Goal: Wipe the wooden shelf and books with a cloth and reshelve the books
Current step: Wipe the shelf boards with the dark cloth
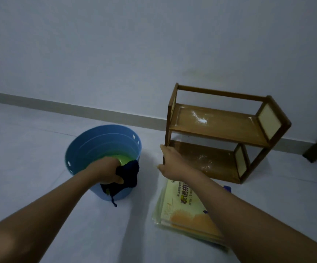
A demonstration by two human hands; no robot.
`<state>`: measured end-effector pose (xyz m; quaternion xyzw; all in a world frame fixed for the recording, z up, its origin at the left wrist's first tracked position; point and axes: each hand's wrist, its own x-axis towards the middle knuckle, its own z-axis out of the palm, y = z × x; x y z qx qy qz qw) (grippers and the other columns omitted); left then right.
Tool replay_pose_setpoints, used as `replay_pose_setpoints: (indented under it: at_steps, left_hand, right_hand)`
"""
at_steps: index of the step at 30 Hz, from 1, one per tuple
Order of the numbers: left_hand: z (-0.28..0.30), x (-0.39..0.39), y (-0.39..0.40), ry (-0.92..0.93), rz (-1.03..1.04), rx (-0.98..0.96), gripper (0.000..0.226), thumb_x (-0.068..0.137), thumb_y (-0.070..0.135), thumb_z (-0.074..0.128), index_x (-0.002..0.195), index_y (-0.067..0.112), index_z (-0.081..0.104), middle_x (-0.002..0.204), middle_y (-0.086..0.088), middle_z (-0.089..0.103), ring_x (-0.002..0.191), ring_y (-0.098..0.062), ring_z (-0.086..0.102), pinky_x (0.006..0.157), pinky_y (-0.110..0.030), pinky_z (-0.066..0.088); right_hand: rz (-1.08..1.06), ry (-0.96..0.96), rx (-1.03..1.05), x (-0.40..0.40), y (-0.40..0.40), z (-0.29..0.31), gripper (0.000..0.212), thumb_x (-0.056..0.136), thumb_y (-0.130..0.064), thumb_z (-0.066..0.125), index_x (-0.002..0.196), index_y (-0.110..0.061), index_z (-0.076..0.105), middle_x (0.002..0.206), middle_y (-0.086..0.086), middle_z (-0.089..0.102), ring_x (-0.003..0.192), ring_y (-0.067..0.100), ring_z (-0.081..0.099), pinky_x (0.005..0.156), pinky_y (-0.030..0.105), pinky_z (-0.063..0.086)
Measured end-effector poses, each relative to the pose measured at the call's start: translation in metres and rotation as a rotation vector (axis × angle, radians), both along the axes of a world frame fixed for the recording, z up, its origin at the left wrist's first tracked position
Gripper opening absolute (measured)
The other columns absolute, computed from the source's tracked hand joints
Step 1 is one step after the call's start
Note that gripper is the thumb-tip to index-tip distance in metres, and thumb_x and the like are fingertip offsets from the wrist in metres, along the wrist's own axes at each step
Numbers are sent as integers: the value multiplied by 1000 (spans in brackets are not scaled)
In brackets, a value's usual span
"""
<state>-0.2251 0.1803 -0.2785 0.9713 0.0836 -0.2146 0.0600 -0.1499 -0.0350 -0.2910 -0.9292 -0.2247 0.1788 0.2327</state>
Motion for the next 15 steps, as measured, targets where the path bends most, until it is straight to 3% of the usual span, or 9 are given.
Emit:
replay_pose_setpoints:
  at_steps: [3,6,8,10,12,15]
  left_hand:
    - [45,13,8,10,-107,50,31,76,39,72,98,17,68,90,-1,67,81,-19,59,67,-27,41]
    - [97,23,-3,-11,-248,20,19,77,29,74,92,24,64,86,3,62,79,-16,57,69,-25,39]
    - [126,32,-28,-70,-343,-32,22,77,23,75,96,26,65,85,6,64,78,-13,59,64,-23,40]
    - [143,47,-58,-171,-401,-84,29,76,22,76,103,27,66,85,8,64,78,-12,59,63,-20,42]
    - [148,67,-87,-342,-423,-135,36,74,24,78,107,24,64,92,5,65,84,-15,60,72,-26,48]
    - [131,104,-120,-571,-367,-270,45,76,32,76,115,21,57,107,-1,65,93,-18,60,79,-30,50]
  right_hand:
    - [-44,1,118,9,-6,15,79,82,-33,68,147,-20,26,153,7,31,138,31,35,108,47,39]
    - [71,97,234,8,-8,45,103,75,-40,77,153,-20,13,161,0,14,147,20,17,115,36,25]
    - [144,136,227,10,-14,72,109,68,-48,80,152,-24,15,161,-2,13,146,18,18,116,37,25]
    - [163,149,214,16,-24,95,91,64,-50,82,141,-26,41,148,1,43,132,20,44,108,43,41]
    - [97,179,280,25,-42,107,57,71,-34,81,121,-19,59,118,5,66,106,21,64,92,42,55]
    - [-121,232,462,42,-82,110,30,86,-11,66,114,-15,59,107,9,67,94,24,66,76,33,57]
